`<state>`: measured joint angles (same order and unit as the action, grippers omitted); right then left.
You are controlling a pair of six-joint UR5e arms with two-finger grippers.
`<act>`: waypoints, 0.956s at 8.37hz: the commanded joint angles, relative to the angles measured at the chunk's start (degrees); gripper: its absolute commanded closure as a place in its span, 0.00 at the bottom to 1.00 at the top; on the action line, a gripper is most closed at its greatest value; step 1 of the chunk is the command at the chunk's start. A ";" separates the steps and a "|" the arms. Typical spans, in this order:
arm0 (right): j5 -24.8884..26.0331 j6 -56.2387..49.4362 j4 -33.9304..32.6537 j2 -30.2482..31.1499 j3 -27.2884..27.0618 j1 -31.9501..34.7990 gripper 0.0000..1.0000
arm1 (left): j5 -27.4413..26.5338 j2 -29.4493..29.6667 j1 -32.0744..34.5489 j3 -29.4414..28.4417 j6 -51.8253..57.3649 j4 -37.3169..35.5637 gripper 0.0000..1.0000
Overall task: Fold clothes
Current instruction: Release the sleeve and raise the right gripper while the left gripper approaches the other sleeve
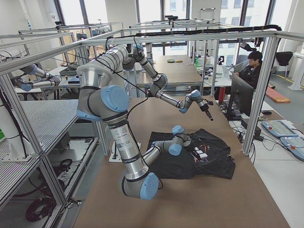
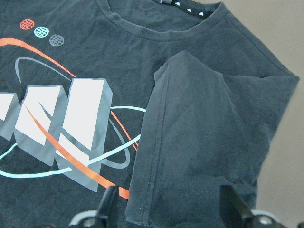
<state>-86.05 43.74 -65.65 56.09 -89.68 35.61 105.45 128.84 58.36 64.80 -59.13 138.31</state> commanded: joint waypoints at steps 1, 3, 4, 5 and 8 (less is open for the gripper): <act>-2.17 0.65 0.08 -0.28 0.03 1.91 0.06 | 0.28 -0.34 0.00 0.15 0.41 0.38 0.00; -11.03 1.78 -0.01 -0.19 -0.23 6.91 0.06 | 0.72 -3.05 -0.35 1.72 1.29 2.21 0.00; -13.85 2.05 0.08 0.33 -0.23 9.02 0.06 | 1.50 -4.37 -0.44 2.17 2.43 3.88 0.00; -17.01 2.06 0.08 1.38 -0.50 11.04 0.06 | 1.95 -5.00 -0.70 2.35 2.52 4.07 0.00; -18.54 2.23 0.61 2.45 -0.76 12.99 0.06 | 1.16 -5.35 -5.09 1.74 3.92 4.16 0.00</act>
<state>-103.64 45.78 -65.32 58.07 -90.38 47.44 106.84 123.77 55.37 66.86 -56.39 142.35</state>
